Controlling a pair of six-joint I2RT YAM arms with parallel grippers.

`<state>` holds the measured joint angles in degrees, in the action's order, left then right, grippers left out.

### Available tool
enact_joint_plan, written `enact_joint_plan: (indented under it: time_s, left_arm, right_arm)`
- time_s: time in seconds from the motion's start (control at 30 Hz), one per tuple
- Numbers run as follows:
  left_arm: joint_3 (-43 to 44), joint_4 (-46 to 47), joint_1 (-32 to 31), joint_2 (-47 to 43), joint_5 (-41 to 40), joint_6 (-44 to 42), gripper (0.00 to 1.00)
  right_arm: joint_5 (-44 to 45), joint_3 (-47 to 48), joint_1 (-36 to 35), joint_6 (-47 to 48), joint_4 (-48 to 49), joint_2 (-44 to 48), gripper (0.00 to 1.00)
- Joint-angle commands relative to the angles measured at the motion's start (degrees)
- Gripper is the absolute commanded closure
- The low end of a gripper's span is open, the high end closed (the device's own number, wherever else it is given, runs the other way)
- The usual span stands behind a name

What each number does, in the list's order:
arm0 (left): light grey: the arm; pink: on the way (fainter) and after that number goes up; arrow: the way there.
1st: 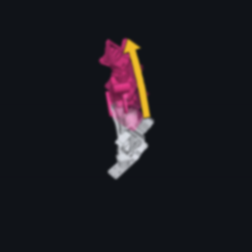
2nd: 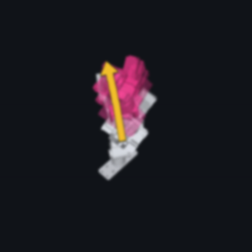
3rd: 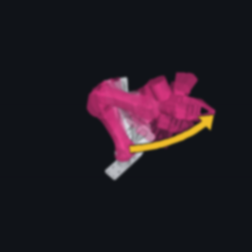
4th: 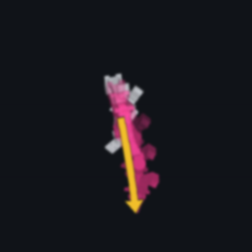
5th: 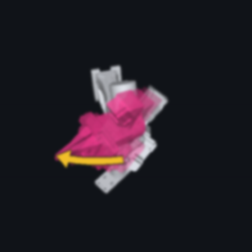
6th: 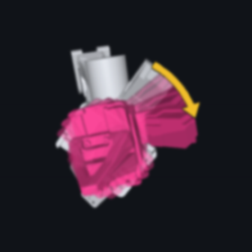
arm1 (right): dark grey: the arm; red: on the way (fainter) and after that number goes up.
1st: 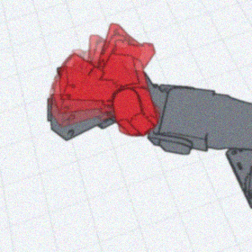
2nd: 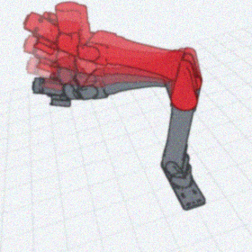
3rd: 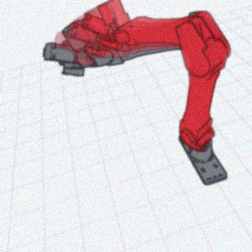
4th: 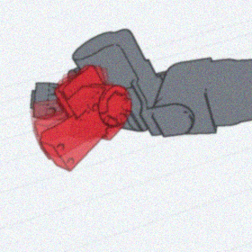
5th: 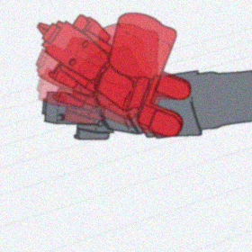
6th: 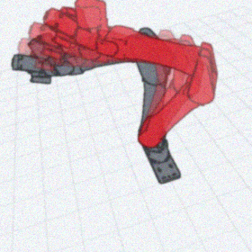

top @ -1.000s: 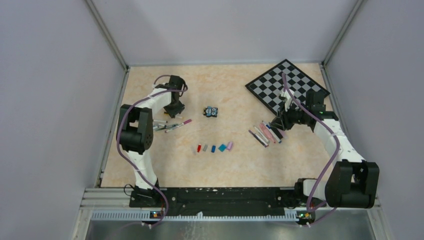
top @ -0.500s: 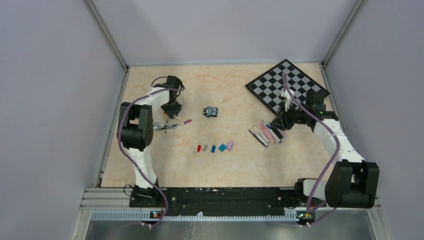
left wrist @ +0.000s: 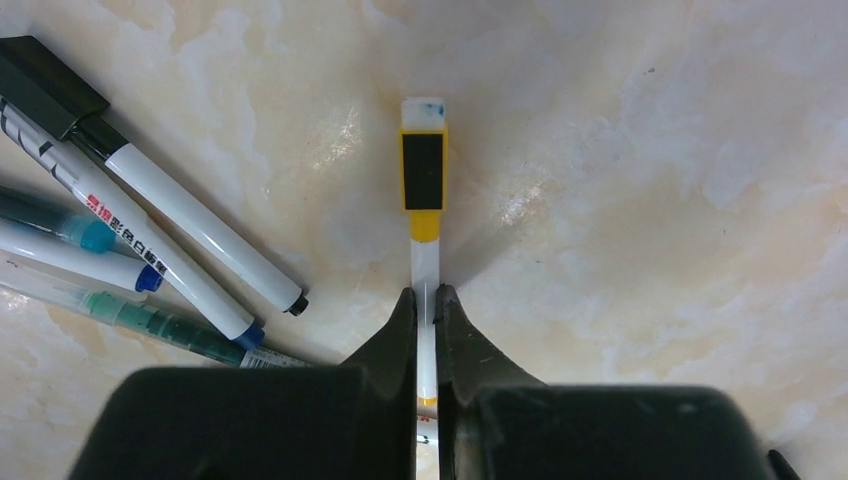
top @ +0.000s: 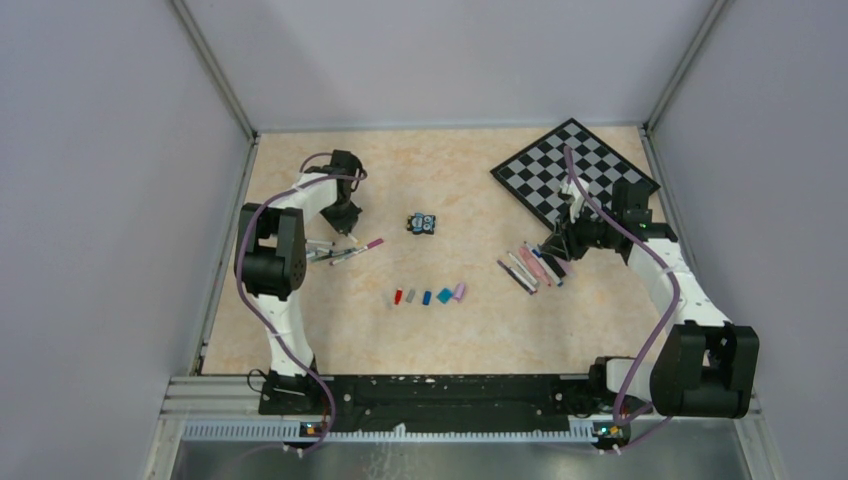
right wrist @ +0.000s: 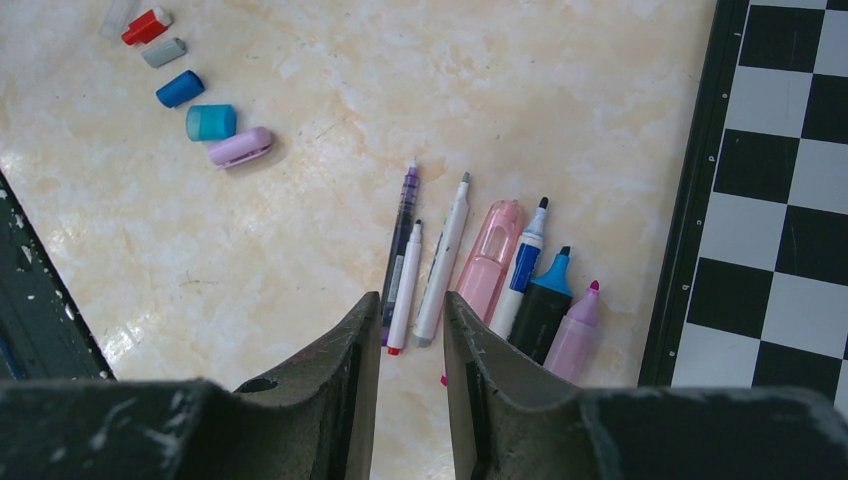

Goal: Open the pen caps
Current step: Pick up the pen from the center of the board.

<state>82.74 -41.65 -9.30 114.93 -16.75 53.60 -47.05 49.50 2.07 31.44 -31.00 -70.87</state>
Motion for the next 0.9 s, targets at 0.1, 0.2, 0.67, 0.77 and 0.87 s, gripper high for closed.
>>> enact_joint_plan:
  time_s: [0.1, 0.2, 0.67, 0.77, 0.87]
  left_arm:
    - [1.7, 2.6, 0.4, 0.0, 1.5, -3.9, 1.0]
    - [1.3, 4.8, 0.4, -2.5, 1.9, -6.2, 1.0]
    - [-26.9, 38.1, 0.4, -31.5, 22.5, -16.6, 1.0]
    - [-36.5, 51.8, 0.4, -37.9, 35.2, -16.9, 1.0]
    - [-46.6, 69.7, 0.4, -42.0, 45.5, -11.5, 1.0]
  right_arm:
    - [-1.0, 0.3, 0.3, 1.1, 0.4, 1.7, 0.72]
    - [-1.2, 0.3, 0.3, 1.0, 0.4, 1.8, 0.72]
    - [-4.5, -0.2, 0.3, 1.2, 0.3, 2.4, 0.72]
    - [-7.8, -0.8, 0.3, 1.6, 0.5, 3.1, 0.72]
    - [-12.5, -2.2, 0.3, 1.3, 1.4, 4.1, 0.72]
